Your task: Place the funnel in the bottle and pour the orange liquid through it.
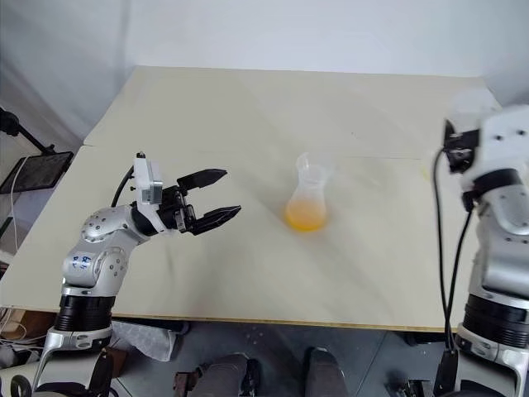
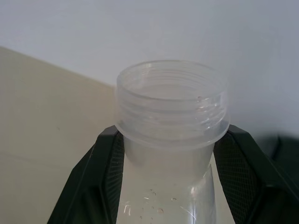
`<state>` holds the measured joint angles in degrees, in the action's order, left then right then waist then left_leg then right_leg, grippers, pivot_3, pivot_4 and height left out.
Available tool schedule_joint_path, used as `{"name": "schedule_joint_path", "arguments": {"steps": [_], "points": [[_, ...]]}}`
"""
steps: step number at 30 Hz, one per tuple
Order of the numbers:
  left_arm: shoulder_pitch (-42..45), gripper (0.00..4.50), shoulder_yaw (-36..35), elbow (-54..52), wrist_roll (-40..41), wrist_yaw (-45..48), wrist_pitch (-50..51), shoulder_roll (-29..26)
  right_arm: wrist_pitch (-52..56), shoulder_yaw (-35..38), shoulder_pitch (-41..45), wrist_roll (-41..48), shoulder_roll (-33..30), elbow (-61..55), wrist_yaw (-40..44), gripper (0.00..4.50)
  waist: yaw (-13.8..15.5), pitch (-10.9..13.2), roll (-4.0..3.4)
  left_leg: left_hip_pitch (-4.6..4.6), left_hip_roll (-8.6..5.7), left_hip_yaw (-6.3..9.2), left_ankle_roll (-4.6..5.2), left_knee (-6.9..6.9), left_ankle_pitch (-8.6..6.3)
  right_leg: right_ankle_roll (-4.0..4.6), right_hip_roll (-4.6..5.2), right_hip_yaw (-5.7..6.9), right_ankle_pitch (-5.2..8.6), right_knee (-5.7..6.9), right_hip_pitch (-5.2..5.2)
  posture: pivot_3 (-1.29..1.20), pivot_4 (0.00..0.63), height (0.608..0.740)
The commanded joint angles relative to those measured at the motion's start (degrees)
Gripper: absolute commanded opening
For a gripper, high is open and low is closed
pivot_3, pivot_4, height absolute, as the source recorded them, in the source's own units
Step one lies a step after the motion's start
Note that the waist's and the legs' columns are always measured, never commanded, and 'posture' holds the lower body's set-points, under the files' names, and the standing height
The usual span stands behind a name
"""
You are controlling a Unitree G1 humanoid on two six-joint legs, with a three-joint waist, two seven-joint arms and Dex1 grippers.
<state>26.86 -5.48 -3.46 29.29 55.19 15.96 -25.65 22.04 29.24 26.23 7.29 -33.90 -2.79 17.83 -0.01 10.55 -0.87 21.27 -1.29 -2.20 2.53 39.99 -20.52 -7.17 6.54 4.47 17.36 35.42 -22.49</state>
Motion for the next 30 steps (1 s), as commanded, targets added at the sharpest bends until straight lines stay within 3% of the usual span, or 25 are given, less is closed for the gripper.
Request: {"name": "schedule_joint_path", "arguments": {"steps": [1,10,16,30], "points": [[2.09,4.5,0.5,0.18,0.55,0.58,-0.44,-0.02,-1.7,3.6,2.1,3.59,0.28,6.11,-2.06,2.39,-0.11,0.01,-0.02,0.0,0.02,-0.01,0.0,-0.01,0.0,0.0,-0.02,0.01,0.0,0.0,-0.01,0.0,0.15,0.74],[2.58,4.5,0.64,0.61,0.68,0.74,-0.44,-0.24,-5.33,3.17,4.55,7.77,-1.96,17.29,1.0,2.39,-0.24,0.01,-0.06,-0.06,0.04,-0.17,0.01,-0.04,0.01,0.0,-0.03,-0.03,0.0,0.05,-0.08,0.0,0.15,0.74],[2.32,4.5,0.61,0.25,0.76,0.41,-0.41,0.04,-6.52,3.77,4.77,10.02,-3.58,18.87,2.56,4.45,-0.22,0.02,-0.06,-0.04,0.04,-0.16,0.01,-0.04,0.01,0.0,-0.02,-0.06,0.0,0.06,-0.08,0.0,0.15,0.74],[0.94,4.5,0.15,0.75,0.53,1.4,-0.37,-1.45,-5.4,9.03,-7.71,17.07,-13.94,10.99,15.85,4.45,0.14,0.02,-0.06,0.0,0.02,-0.08,0.03,-0.03,0.02,0.0,0.02,-0.06,0.0,-0.03,-0.02,0.0,0.15,0.74]]}}
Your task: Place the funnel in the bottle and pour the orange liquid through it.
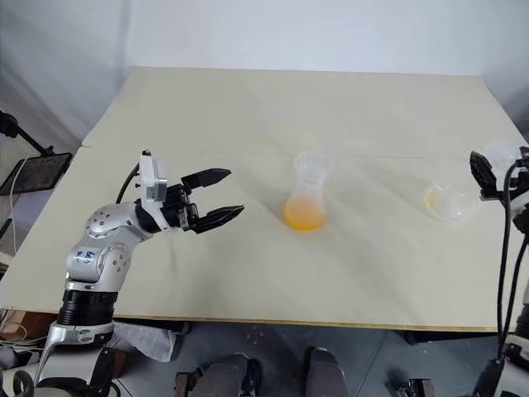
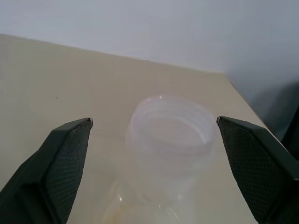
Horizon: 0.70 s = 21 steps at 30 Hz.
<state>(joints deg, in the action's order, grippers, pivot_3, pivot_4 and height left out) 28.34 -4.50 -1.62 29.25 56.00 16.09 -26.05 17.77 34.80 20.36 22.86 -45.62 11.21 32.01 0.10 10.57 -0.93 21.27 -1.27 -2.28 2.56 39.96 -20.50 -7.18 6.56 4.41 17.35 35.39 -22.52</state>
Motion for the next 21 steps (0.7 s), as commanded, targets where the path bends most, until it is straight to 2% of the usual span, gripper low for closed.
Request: {"name": "schedule_joint_path", "arguments": {"steps": [1,6,11,15,19,21], "points": [[-0.71,4.5,-0.79,-1.04,0.5,0.77,-0.44,-1.28,-2.45,4.68,-3.63,1.89,-2.09,-3.77,2.66,4.45,0.05,0.0,0.0,0.0,0.0,0.0,0.0,0.0,0.0,0.0,0.0,0.0,0.0,0.0,0.0,0.0,0.15,0.74],[-1.78,4.5,-0.65,-0.46,-0.21,1.7,-0.87,-2.84,-6.03,9.98,-12.27,5.92,-0.24,-7.14,8.57,4.45,0.46,0.0,0.0,0.0,-0.02,0.0,0.0,-0.02,0.0,-0.01,0.01,-0.01,-0.01,-0.06,0.02,0.0,0.15,0.74],[-3.09,4.5,-0.67,0.43,-2.33,1.94,-2.89,-4.57,-6.99,10.86,-21.6,10.84,1.74,-12.0,17.62,4.45,0.7,0.0,0.0,-0.02,0.06,0.0,0.0,-0.02,0.0,-0.01,-0.01,-0.02,-0.01,-0.29,0.12,0.0,0.15,0.74],[-5.6,4.5,-0.83,0.2,-4.13,2.04,-5.12,-6.19,-6.85,9.04,-30.02,13.31,2.84,-19.05,23.72,4.45,1.16,0.0,0.0,-0.07,0.04,-0.01,0.0,-0.14,-0.01,-0.01,0.0,-0.04,-0.01,-0.32,0.11,0.0,0.15,0.74],[-10.29,4.5,-2.77,-0.79,-2.79,4.57,-6.44,-8.54,-8.39,1.33,-34.83,15.46,5.31,-33.38,27.73,4.45,0.7,0.0,0.0,-0.08,0.11,-0.02,-0.02,-0.15,-0.02,-0.02,0.11,-0.13,-0.01,-0.36,0.1,0.0,0.15,0.74],[-11.1,4.5,-2.67,-0.36,-4.04,5.06,-8.57,-9.12,-9.58,-2.01,-36.41,14.65,5.33,-36.51,30.02,4.45,0.73,0.0,0.0,-0.11,0.26,0.0,-0.1,-0.12,-0.05,0.02,0.07,-0.11,0.0,-0.34,0.1,0.0,0.15,0.74]]}}
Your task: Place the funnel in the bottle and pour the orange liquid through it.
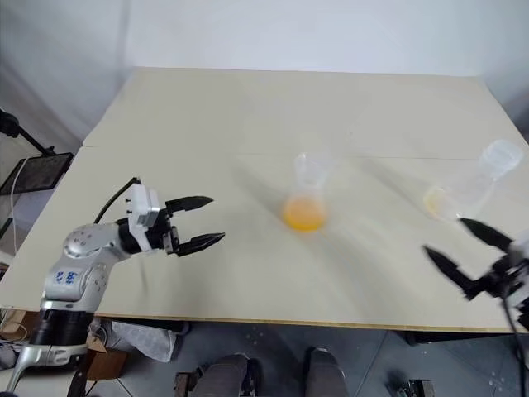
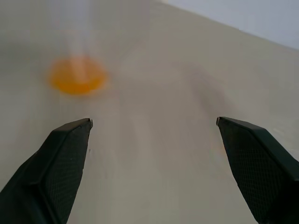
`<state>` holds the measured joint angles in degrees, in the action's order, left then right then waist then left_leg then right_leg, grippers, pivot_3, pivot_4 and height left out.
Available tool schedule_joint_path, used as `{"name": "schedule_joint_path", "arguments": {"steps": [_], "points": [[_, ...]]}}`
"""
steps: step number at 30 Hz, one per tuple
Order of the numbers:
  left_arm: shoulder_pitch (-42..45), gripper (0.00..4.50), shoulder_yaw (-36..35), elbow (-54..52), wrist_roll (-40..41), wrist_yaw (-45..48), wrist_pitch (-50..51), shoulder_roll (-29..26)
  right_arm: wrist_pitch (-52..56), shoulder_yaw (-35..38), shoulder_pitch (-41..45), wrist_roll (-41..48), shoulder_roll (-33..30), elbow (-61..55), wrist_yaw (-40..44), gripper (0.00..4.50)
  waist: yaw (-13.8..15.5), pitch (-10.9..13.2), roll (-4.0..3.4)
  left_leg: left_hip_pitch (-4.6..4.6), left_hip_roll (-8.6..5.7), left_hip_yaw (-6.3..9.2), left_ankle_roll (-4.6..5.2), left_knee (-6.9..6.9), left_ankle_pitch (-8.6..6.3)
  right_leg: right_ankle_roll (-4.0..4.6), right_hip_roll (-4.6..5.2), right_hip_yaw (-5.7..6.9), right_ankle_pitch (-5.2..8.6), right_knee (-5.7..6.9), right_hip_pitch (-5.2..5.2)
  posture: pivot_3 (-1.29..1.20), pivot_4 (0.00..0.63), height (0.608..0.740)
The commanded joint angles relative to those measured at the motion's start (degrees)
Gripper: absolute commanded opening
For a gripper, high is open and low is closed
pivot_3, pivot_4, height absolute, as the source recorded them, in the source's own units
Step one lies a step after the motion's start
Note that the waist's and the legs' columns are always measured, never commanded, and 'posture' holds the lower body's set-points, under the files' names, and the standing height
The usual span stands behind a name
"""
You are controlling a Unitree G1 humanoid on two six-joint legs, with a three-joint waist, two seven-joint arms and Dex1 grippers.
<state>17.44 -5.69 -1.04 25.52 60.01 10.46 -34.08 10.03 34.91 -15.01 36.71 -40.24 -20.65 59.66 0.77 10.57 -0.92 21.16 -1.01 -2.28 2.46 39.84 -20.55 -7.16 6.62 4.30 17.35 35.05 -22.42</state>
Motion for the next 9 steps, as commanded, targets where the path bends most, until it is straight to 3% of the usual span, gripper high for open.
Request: {"name": "schedule_joint_path", "arguments": {"steps": [1,9], "points": [[-0.35,4.5,-1.41,-0.95,-0.49,0.93,-3.15,-1.23,-2.82,-2.82,-1.44,0.14,0.0,-4.57,3.2,4.45,0.13,0.0,0.0,-0.01,-0.01,0.0,0.0,0.01,0.0,0.0,0.01,0.0,0.0,0.01,0.0,0.0,0.15,0.74],[-2.76,4.5,-2.44,-0.69,-1.31,-0.19,-6.73,-1.77,-10.33,-4.74,-0.76,-2.1,0.87,-0.35,6.37,4.45,0.71,0.0,0.02,0.03,-0.22,0.11,0.13,0.08,-0.07,-0.07,0.2,0.02,-0.04,-0.04,0.05,0.0,0.15,0.74]]}}
